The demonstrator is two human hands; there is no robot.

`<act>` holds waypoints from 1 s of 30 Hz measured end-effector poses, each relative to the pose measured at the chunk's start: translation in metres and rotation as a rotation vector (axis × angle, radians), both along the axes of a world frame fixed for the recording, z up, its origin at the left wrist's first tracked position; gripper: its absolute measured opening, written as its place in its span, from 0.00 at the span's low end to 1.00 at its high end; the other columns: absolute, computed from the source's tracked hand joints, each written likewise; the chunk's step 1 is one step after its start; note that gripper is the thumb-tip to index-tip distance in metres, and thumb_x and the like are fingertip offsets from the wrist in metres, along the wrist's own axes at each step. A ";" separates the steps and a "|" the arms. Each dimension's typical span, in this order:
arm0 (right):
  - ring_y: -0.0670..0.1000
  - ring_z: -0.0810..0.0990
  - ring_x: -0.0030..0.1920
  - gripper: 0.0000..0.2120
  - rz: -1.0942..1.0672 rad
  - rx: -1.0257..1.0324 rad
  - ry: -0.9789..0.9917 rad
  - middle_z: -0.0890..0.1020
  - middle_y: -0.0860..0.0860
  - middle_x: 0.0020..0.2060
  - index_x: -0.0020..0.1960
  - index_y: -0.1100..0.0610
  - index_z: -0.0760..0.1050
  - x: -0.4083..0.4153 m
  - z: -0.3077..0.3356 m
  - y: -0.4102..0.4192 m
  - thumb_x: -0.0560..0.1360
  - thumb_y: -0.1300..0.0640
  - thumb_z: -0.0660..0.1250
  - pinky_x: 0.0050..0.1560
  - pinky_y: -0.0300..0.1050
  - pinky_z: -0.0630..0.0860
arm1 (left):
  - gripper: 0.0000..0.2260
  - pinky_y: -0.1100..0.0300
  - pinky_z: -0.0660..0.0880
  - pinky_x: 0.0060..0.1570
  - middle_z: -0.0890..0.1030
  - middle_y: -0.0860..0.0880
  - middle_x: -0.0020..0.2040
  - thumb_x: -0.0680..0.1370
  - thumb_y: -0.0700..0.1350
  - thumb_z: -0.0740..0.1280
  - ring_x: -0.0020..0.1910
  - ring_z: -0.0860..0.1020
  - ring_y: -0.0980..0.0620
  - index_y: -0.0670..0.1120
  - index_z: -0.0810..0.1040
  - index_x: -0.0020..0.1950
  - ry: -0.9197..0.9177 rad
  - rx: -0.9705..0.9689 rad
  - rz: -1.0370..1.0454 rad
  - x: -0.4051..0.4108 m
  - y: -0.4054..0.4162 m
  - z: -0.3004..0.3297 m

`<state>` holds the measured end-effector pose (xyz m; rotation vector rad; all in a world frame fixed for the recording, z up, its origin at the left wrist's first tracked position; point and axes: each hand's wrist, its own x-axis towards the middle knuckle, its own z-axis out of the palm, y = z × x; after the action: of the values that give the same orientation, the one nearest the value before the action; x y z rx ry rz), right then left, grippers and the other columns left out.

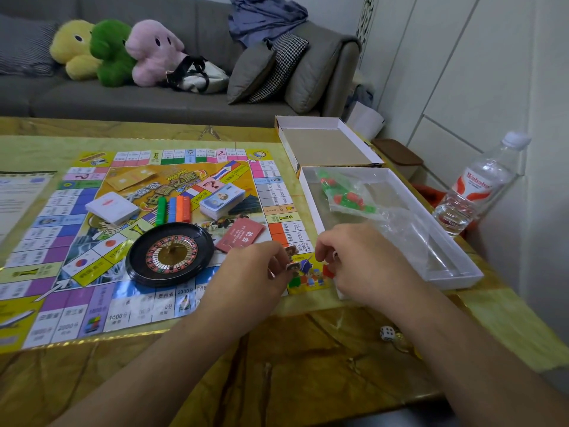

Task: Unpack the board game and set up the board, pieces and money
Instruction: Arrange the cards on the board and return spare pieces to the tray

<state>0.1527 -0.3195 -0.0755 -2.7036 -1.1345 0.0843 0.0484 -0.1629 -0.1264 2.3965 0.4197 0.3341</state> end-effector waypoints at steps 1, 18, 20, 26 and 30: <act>0.48 0.80 0.51 0.16 0.020 -0.009 0.017 0.81 0.45 0.52 0.53 0.46 0.81 0.000 -0.002 0.002 0.75 0.66 0.74 0.52 0.48 0.83 | 0.02 0.56 0.82 0.45 0.82 0.59 0.43 0.79 0.50 0.73 0.43 0.79 0.61 0.55 0.81 0.50 -0.002 -0.001 0.001 0.000 0.000 0.000; 0.46 0.80 0.60 0.24 0.061 0.111 0.201 0.84 0.45 0.60 0.61 0.44 0.84 0.003 -0.013 0.001 0.77 0.71 0.71 0.62 0.46 0.82 | 0.06 0.65 0.76 0.41 0.81 0.60 0.43 0.79 0.49 0.74 0.43 0.79 0.61 0.59 0.79 0.48 0.005 -0.021 0.002 0.003 0.001 -0.001; 0.42 0.81 0.55 0.24 0.040 0.135 0.206 0.85 0.43 0.56 0.61 0.45 0.84 0.004 -0.008 -0.003 0.77 0.72 0.69 0.59 0.41 0.82 | 0.06 0.65 0.74 0.39 0.81 0.60 0.42 0.79 0.49 0.74 0.43 0.79 0.61 0.59 0.78 0.47 0.005 -0.020 0.007 0.002 0.001 -0.001; 0.48 0.80 0.55 0.14 -0.184 0.119 0.106 0.81 0.44 0.54 0.61 0.48 0.77 0.008 0.004 -0.017 0.77 0.58 0.71 0.58 0.52 0.82 | 0.04 0.58 0.81 0.44 0.81 0.60 0.41 0.78 0.51 0.75 0.42 0.80 0.62 0.57 0.81 0.48 -0.001 -0.019 0.018 0.002 0.002 -0.001; 0.51 0.76 0.65 0.33 -0.194 -0.191 0.233 0.76 0.45 0.66 0.73 0.45 0.70 -0.002 0.010 -0.022 0.72 0.40 0.78 0.63 0.52 0.78 | 0.03 0.57 0.82 0.46 0.81 0.61 0.42 0.78 0.51 0.74 0.43 0.80 0.62 0.57 0.81 0.49 0.016 -0.011 0.005 0.001 0.003 -0.002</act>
<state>0.1503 -0.3420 -0.0657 -2.8577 -0.8319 0.4864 0.0493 -0.1602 -0.1286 2.3889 0.4335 0.3140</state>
